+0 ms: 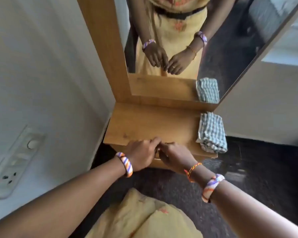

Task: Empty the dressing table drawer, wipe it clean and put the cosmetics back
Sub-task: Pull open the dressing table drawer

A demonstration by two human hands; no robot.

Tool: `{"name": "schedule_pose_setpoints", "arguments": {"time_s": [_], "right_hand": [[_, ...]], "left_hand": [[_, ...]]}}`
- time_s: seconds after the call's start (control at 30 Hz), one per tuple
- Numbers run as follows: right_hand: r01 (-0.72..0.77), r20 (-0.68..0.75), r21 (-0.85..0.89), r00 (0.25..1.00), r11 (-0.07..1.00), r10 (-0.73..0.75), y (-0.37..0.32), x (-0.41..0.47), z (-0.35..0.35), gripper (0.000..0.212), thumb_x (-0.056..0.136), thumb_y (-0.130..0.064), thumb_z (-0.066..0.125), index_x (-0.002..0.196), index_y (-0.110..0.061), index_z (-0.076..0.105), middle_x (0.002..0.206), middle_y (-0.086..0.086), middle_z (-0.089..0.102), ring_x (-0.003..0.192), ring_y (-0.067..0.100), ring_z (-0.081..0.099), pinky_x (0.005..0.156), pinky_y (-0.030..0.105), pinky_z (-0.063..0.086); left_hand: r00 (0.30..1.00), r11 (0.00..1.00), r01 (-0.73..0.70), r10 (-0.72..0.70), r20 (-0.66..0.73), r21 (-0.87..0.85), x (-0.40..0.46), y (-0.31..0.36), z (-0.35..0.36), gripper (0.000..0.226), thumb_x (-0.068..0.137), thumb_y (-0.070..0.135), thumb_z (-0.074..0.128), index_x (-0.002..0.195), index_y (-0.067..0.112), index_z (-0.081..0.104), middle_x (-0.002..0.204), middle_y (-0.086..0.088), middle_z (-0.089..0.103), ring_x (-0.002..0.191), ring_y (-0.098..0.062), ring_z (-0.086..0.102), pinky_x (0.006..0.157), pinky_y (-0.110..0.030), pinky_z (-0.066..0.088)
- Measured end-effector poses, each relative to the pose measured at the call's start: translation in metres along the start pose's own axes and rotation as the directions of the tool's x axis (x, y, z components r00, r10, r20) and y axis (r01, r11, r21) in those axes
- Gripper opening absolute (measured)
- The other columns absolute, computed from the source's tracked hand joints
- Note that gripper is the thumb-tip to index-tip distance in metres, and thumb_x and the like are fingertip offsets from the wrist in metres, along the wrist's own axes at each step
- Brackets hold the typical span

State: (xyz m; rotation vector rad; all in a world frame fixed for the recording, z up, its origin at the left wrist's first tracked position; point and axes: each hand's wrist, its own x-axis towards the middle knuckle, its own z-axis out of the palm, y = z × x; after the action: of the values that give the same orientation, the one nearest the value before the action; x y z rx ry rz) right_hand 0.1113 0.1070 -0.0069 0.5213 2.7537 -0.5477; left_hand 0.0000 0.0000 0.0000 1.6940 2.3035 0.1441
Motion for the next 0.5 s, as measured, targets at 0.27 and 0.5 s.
{"name": "schedule_pose_setpoints", "arguments": {"time_s": [0.27,0.5], "right_hand": [[-0.038,-0.045,-0.198,0.999,0.979,0.029,0.013,0.016,0.104,0.058,0.063,-0.026,0.077,0.116,-0.005,0.063,0.105,0.013,0.069,0.095,0.03,0.066,0.082,0.033,0.054],[-0.149,-0.428,-0.238,0.903,0.96,0.034,0.009,0.03,0.154,0.045,0.069,-0.022,0.041,0.1,-0.007,0.07,0.088,0.008,0.072,0.087,0.027,0.068,0.093,0.037,0.049]], "left_hand": [[0.982,0.99,-0.105,0.117,-0.145,0.092,-0.006,-0.017,0.096,0.052,0.047,0.021,0.086,0.096,0.013,0.071,0.081,0.0,0.072,0.069,-0.016,0.07,0.057,-0.019,0.053],[0.871,0.99,-0.068,0.118,-0.477,0.121,-0.006,-0.021,0.151,0.039,0.075,0.015,0.051,0.11,0.007,0.065,0.107,-0.014,0.067,0.1,-0.028,0.057,0.089,-0.039,0.048]]}}
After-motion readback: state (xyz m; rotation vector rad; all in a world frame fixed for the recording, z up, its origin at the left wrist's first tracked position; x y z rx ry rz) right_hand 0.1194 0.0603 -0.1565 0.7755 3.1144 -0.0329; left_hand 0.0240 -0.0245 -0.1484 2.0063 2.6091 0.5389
